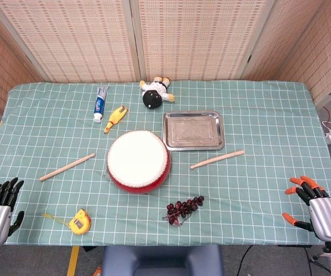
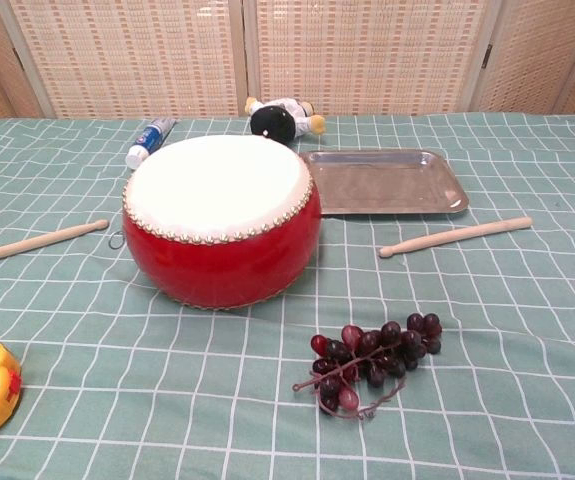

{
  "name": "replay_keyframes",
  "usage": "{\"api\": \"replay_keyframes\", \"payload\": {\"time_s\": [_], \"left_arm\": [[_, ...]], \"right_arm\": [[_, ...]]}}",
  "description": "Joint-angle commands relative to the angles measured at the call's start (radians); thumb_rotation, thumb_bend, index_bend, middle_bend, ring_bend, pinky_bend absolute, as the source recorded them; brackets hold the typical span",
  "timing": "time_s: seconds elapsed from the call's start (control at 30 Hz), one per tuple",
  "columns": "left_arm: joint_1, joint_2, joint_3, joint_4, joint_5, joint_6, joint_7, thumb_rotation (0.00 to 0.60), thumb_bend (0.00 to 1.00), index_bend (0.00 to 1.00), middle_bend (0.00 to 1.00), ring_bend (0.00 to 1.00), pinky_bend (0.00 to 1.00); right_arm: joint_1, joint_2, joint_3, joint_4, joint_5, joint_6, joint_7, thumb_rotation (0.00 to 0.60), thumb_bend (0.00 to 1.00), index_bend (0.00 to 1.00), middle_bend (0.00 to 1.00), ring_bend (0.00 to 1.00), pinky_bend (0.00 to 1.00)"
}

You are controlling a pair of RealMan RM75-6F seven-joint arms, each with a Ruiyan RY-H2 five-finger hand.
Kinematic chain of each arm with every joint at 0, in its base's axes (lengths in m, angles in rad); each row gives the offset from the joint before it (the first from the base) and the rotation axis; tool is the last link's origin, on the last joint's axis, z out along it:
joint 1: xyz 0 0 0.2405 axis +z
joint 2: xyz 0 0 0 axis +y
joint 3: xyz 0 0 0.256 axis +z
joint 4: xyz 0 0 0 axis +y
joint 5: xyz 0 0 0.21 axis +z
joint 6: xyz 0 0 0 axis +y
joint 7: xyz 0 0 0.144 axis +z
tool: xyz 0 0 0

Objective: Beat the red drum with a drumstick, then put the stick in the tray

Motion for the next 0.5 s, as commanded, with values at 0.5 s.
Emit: {"api": "replay_keyframes", "payload": {"time_s": [0.5], "left_arm": [[0.004, -0.001, 0.004, -0.009, -0.005, 0.000, 0.002, 0.600, 0.37, 0.00, 0.00, 0.00, 0.00]], "right_arm": [[0.101, 0.013, 0.070, -0.053, 0.043, -0.162, -0.087, 0.600, 0.11, 0.43, 0.21, 0.18, 0.32]]}}
